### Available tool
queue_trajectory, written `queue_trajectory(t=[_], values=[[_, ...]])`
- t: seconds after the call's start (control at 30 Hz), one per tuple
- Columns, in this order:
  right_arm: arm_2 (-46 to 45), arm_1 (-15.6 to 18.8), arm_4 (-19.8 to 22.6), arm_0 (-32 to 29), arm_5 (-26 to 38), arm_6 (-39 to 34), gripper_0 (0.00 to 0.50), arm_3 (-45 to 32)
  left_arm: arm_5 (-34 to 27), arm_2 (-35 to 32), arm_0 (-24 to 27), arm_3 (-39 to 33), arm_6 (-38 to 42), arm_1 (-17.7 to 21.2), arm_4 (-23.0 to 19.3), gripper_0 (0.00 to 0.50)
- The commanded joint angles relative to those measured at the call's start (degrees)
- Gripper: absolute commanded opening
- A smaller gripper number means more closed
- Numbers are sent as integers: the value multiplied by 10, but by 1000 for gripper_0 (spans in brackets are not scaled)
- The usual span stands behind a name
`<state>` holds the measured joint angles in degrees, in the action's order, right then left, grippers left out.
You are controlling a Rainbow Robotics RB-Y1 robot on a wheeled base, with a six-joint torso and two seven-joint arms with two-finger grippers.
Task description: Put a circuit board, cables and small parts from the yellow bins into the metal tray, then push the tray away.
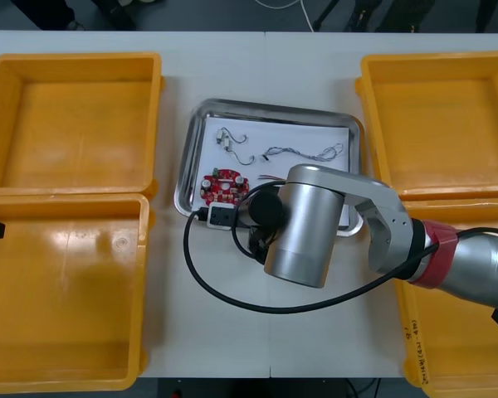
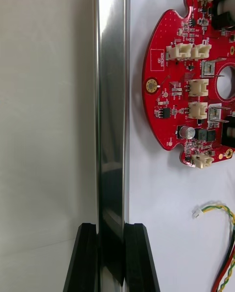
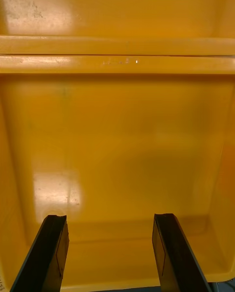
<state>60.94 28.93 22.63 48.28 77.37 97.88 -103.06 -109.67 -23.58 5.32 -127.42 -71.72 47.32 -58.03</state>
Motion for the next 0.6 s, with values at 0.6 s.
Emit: queue_trajectory(t=[0.6], values=[[-17, -15, 6, 72, -88, 6, 0, 66, -3, -14, -8, -16, -46, 27, -4, 500]])
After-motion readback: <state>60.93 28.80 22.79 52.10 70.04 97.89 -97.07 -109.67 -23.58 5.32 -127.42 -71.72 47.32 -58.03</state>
